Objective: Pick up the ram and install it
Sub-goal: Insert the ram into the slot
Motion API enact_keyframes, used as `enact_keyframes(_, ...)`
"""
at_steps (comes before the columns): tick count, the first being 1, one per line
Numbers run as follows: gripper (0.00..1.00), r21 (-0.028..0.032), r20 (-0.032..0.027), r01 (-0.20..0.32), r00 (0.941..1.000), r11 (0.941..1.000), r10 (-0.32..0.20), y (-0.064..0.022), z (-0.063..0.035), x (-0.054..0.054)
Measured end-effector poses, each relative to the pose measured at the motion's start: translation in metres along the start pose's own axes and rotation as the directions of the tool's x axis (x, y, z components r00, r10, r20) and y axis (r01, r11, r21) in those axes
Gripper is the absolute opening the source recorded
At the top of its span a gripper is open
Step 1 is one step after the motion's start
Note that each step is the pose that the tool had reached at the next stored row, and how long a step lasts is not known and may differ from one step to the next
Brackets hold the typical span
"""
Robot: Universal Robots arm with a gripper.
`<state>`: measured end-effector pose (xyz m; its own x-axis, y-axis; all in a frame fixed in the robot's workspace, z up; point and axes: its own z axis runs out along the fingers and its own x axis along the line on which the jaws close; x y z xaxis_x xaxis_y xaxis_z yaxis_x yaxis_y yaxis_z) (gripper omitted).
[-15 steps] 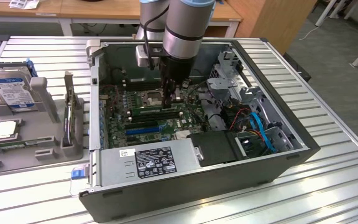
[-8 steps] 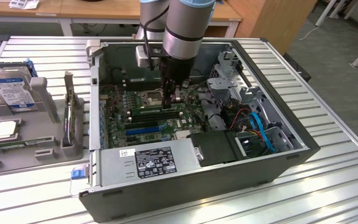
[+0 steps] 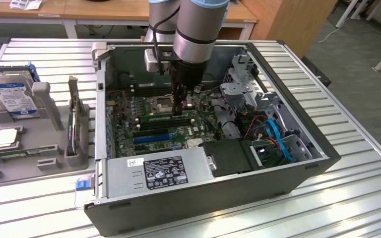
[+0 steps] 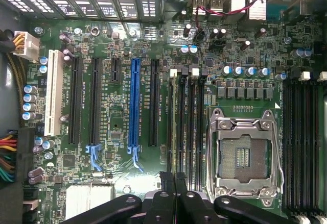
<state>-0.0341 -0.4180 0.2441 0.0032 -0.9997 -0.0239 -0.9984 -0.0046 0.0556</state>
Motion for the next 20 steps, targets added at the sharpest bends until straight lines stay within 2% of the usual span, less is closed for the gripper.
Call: enact_keyframes(20,0.11,0.0000,0.0000,0.000,1.0000,1.0000,0.000,-0.0001,0.0017,0.0013)
